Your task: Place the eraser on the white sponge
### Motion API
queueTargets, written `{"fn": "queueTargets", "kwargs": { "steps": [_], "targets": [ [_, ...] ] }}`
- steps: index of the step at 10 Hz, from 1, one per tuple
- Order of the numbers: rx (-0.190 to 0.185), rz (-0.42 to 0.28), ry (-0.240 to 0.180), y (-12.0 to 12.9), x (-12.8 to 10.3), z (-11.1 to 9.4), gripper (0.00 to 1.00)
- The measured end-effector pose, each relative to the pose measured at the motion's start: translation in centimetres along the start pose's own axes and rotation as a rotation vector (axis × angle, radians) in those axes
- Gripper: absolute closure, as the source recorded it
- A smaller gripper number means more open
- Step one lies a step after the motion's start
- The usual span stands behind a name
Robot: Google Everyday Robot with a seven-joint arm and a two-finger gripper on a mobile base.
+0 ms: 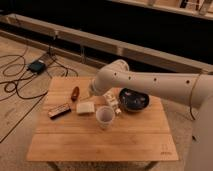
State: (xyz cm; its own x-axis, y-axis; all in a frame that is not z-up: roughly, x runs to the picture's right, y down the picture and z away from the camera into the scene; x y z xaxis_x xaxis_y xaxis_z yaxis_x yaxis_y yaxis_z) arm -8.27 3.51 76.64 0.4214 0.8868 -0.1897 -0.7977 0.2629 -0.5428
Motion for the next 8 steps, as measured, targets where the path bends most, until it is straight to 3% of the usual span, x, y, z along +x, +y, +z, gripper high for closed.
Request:
{"fn": "queueTargets", "kwargs": {
  "steps": [2,8],
  "targets": [
    [-0.004,-0.145,0.066,1.1,-1.9,1.4,0.29],
    [-0.036,-0.463,0.224,3.8,-5.4,5.9,0.29]
  ]
}}
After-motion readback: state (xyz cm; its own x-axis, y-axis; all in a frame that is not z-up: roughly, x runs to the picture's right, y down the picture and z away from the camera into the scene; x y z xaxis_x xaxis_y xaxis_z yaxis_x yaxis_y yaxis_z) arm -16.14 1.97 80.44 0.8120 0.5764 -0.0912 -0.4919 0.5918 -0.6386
